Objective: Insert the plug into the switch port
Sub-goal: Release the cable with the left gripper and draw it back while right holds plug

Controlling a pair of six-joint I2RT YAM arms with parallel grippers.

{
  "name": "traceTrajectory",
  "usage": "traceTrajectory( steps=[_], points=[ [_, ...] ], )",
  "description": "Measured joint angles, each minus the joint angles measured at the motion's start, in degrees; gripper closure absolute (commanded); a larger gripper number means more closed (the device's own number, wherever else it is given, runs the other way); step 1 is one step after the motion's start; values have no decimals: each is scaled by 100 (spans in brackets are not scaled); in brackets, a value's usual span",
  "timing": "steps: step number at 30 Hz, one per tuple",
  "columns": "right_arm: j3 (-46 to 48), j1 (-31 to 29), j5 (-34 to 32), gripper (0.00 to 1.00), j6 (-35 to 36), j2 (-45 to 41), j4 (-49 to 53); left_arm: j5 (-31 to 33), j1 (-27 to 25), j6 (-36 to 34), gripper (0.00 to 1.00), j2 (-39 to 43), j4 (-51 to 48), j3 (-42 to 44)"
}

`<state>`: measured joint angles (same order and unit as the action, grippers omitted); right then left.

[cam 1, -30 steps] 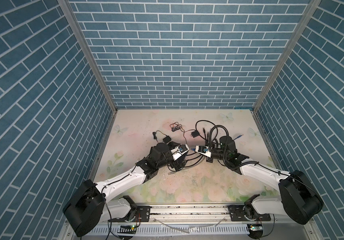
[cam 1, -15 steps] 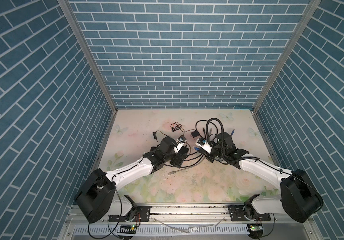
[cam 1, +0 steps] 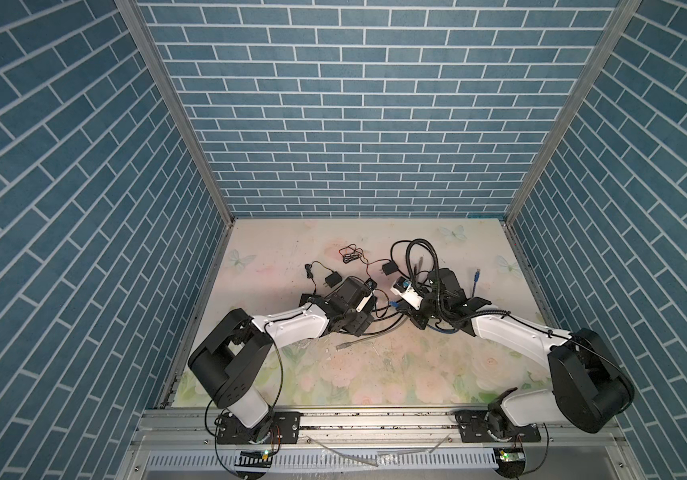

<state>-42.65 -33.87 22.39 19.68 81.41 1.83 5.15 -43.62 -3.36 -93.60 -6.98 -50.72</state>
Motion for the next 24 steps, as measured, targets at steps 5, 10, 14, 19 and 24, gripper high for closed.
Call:
traceTrajectory(
  steps=[5, 10, 14, 19, 24],
  points=[
    [0, 0, -37, 100, -42, 94, 13, -2, -20, 61, 10, -199, -9, -26],
    [0, 0, -35, 100, -42, 111, 11, -11, -24, 160, 27, -385, -42, -140],
    [0, 0, -33, 100, -46, 177, 13, 31, -15, 238, 45, -476, 59, -197],
    [-26, 0, -37, 100, -173, 337, 55, 24, -17, 258, 56, -474, 81, -195],
    [-79, -28, -133, 100, -323, 479, 70, 13, -20, 297, 61, -358, 31, -186]
  ],
)
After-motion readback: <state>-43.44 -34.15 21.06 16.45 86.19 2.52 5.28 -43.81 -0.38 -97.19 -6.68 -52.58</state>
